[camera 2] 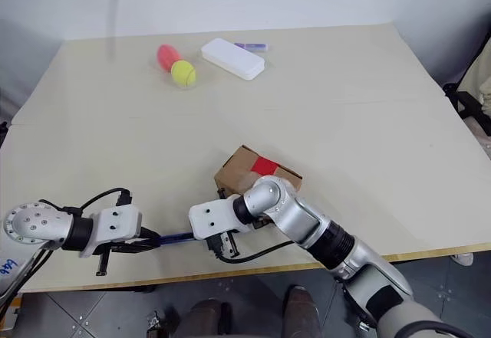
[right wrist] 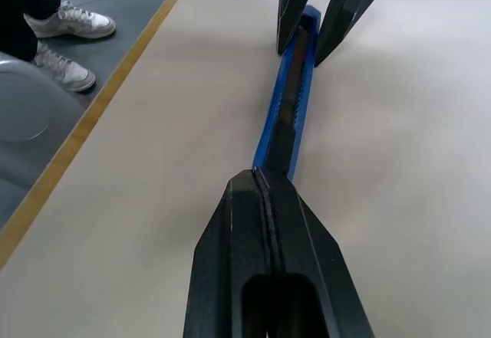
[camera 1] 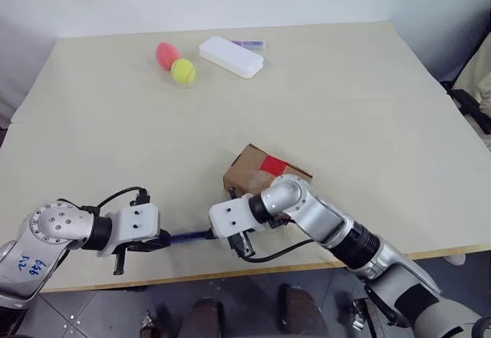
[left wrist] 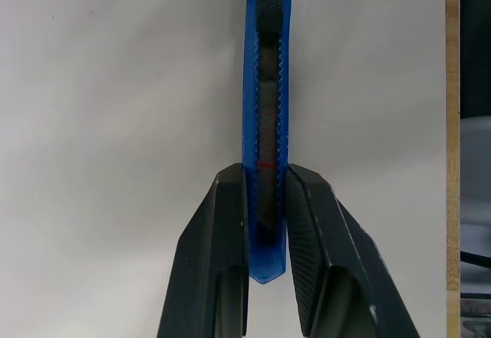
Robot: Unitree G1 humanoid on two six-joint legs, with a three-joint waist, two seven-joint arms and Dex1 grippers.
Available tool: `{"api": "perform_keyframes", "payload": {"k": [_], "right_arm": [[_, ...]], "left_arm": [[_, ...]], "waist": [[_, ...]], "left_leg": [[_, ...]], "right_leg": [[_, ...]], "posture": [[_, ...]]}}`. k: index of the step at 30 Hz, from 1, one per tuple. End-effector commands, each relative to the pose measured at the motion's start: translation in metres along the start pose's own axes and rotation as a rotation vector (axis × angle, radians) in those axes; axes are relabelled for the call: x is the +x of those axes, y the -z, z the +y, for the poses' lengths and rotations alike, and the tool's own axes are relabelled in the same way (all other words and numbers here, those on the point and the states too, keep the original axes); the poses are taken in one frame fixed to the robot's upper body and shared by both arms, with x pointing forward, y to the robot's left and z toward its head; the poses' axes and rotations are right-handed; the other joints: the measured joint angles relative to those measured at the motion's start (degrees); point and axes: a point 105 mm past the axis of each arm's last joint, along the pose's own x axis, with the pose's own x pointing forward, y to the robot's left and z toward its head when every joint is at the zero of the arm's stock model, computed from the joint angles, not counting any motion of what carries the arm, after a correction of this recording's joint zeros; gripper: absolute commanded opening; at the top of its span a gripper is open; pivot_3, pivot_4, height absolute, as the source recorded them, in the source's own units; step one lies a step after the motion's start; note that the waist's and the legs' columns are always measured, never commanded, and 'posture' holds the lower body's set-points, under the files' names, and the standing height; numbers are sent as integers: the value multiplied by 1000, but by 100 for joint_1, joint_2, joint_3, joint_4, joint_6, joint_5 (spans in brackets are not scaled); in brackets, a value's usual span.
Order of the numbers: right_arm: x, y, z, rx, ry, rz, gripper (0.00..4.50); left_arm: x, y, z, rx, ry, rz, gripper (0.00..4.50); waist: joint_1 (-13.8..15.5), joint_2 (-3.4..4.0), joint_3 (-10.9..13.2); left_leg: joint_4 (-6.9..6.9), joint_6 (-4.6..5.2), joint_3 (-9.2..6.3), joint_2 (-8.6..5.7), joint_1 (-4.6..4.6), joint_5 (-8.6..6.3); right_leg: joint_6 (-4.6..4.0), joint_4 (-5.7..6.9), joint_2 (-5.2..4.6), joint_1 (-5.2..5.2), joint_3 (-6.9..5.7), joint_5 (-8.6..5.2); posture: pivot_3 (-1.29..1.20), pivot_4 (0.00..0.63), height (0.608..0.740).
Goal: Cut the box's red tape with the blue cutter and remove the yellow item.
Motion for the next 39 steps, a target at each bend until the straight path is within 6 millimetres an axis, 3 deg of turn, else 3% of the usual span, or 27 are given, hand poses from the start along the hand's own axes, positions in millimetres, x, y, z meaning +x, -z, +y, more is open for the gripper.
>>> {"api": "perform_keyframes", "payload": {"k": [1,12,16,22,27,30,35,39], "right_arm": [[5,-3,-3,-33,11,-3,9],[18,-3,-4,-36,6,-18,9],[29,-12,-9,-36,10,-52,9],[29,-16,-14,-33,29,-72,9],[8,-30,-16,28,62,-146,9],[-26,-44,-15,138,89,-215,9],[-79,-52,-32,344,201,-221,1562],[-105,-56,-46,425,257,-223,2953]], "left_arm": [[14,5,-18,-38,96,3,366],[15,3,-20,-41,99,-5,366],[16,2,-19,-40,95,-7,366],[18,1,-18,-44,88,-11,366],[16,-1,-13,-58,29,-35,366],[9,-4,0,-70,-77,-92,366],[-5,-12,34,-38,-316,-209,366],[-14,-19,57,0,-453,-290,366]], "waist": [[0,0,0],[-3,2,-1],[-5,2,-2],[9,2,-2],[29,3,-2],[55,3,-2],[100,-2,-2],[97,-3,-2]], "left_leg": [[0,0,0,0,2,0],[0,-2,4,2,15,-1],[0,-2,7,3,19,-1],[0,-2,6,3,19,-2],[2,-2,6,3,20,-2],[2,-1,5,3,17,-2],[8,-1,4,5,16,-2],[8,-1,5,7,16,-2]], "right_leg": [[0,1,0,1,0,0],[0,13,0,6,1,0],[0,15,0,7,2,0],[-1,17,0,7,2,-1],[-1,19,0,9,2,0],[-1,17,-1,9,2,0],[-5,18,-1,9,1,-1],[-10,21,1,6,0,0]], "posture": [[0,150,740],[0,150,740],[0,150,740],[0,150,740],[0,150,740],[0,150,740],[0,150,740],[0,150,740]]}}
